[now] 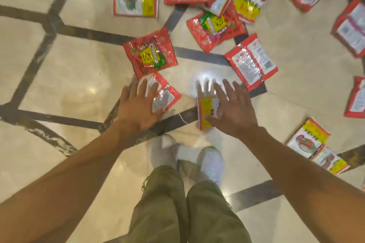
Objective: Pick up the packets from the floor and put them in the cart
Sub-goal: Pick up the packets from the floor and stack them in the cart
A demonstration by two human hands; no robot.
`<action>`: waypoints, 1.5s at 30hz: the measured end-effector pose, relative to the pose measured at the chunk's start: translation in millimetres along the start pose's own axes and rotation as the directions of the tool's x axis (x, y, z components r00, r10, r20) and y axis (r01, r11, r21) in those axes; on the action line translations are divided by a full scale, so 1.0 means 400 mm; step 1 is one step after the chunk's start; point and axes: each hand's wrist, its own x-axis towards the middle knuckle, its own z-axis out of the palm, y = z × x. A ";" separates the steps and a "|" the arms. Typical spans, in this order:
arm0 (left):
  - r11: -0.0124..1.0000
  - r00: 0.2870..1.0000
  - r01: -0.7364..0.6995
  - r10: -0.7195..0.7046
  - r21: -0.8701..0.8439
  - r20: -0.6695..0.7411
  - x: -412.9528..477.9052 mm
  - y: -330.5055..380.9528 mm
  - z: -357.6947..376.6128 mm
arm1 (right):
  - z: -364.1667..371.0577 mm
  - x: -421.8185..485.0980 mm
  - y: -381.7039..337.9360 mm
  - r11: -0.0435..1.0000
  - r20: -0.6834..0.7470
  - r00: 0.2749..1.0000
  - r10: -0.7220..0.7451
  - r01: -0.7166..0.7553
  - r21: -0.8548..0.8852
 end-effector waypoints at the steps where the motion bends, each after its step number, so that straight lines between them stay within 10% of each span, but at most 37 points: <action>1: 1.000 0.999 0.025 -0.025 -0.015 0.035 0.033 -0.005 0.039 | 0.047 0.028 0.016 1.000 0.044 0.999 -0.002 0.002 -0.005; 15: 0.867 0.929 0.348 -0.370 -0.356 0.006 0.217 0.000 0.241 | 0.266 0.163 0.123 0.987 0.138 0.990 -0.027 0.048 -0.154; 27: 0.519 0.899 0.383 -0.398 -0.764 0.181 0.136 -0.001 0.168 | 0.164 0.053 0.084 0.934 0.254 0.947 0.198 -0.261 0.245; 33: 0.353 0.935 0.236 -0.335 -0.905 0.114 -0.030 0.039 -0.076 | 0.024 -0.120 0.051 0.593 0.212 0.873 0.438 -0.458 0.662; 38: 0.241 0.983 0.164 -0.118 -0.957 0.139 -0.250 0.070 -0.405 | -0.255 -0.344 -0.011 0.196 0.214 0.838 0.501 -0.351 0.915; 45: 0.202 0.995 0.078 0.038 -0.976 0.087 -0.622 0.162 -0.918 | -0.752 -0.740 -0.085 -0.050 0.152 0.832 0.533 -0.148 0.988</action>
